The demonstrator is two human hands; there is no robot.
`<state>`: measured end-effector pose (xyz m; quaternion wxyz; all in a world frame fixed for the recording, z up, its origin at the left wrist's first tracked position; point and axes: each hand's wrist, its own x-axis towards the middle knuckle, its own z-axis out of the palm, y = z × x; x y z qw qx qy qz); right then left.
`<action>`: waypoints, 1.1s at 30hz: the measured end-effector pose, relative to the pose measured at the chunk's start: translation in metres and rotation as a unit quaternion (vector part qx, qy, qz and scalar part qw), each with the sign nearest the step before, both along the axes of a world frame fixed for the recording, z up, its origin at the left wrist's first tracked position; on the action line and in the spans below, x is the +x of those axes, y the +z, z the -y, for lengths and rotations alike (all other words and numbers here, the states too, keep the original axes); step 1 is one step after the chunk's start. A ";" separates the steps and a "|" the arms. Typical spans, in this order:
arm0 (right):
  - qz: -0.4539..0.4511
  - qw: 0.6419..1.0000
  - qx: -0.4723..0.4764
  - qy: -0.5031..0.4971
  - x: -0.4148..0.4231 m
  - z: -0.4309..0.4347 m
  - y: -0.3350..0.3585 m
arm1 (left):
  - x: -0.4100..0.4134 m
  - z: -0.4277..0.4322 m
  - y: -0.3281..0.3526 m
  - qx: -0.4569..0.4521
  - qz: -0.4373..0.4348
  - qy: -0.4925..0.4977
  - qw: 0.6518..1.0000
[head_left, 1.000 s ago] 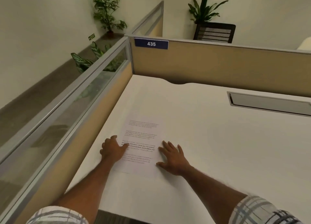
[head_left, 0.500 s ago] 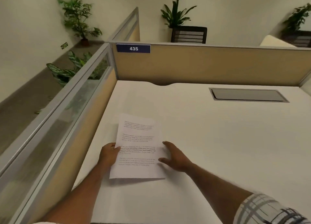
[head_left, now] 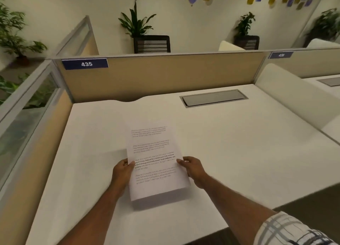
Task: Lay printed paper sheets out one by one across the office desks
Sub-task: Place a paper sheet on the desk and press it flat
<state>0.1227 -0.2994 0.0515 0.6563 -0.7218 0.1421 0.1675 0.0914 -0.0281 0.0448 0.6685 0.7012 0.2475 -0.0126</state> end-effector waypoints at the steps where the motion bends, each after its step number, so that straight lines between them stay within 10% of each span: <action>1: 0.007 1.000 0.002 -0.019 0.000 0.014 0.002 | 0.005 0.015 0.002 -0.006 0.002 -0.011 1.000; 20: 0.044 0.997 -0.049 -0.033 0.072 0.277 -0.008 | 0.068 0.280 0.004 0.013 0.011 -0.006 1.000; 33: 0.040 0.993 -0.108 -0.015 0.093 0.296 -0.033 | 0.079 0.307 -0.008 0.175 -0.016 0.012 0.984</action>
